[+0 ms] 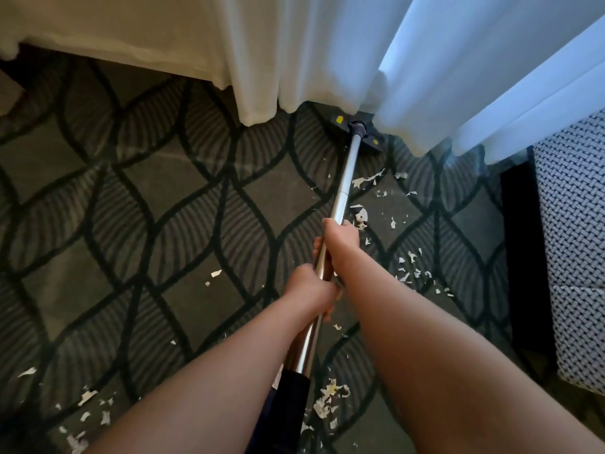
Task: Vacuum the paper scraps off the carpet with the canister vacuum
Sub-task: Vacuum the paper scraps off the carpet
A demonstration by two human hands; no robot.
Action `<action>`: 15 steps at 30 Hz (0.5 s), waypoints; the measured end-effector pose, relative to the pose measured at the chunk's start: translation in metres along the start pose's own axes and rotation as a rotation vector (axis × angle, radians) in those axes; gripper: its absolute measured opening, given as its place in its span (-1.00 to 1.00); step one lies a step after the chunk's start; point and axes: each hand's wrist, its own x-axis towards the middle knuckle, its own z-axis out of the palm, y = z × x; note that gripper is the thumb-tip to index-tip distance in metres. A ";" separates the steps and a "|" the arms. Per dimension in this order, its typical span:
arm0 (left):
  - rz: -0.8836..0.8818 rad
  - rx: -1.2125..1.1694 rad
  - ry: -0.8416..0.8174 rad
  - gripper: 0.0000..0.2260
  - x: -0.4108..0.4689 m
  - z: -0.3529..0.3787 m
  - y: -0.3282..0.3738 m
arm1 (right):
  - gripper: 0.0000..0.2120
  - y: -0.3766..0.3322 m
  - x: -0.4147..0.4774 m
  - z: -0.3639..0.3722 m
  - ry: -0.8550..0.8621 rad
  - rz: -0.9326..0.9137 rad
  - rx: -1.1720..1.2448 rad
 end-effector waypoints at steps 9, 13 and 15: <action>-0.040 -0.012 -0.007 -0.89 -0.030 -0.007 -0.015 | -0.96 0.022 -0.023 0.005 0.024 0.018 -0.053; -0.056 -0.009 -0.015 -0.88 -0.043 -0.014 -0.026 | -0.90 0.028 -0.042 0.006 0.013 0.024 -0.068; -0.061 -0.017 -0.015 -0.87 -0.048 -0.016 -0.033 | -0.85 0.036 -0.047 0.008 0.005 0.040 -0.065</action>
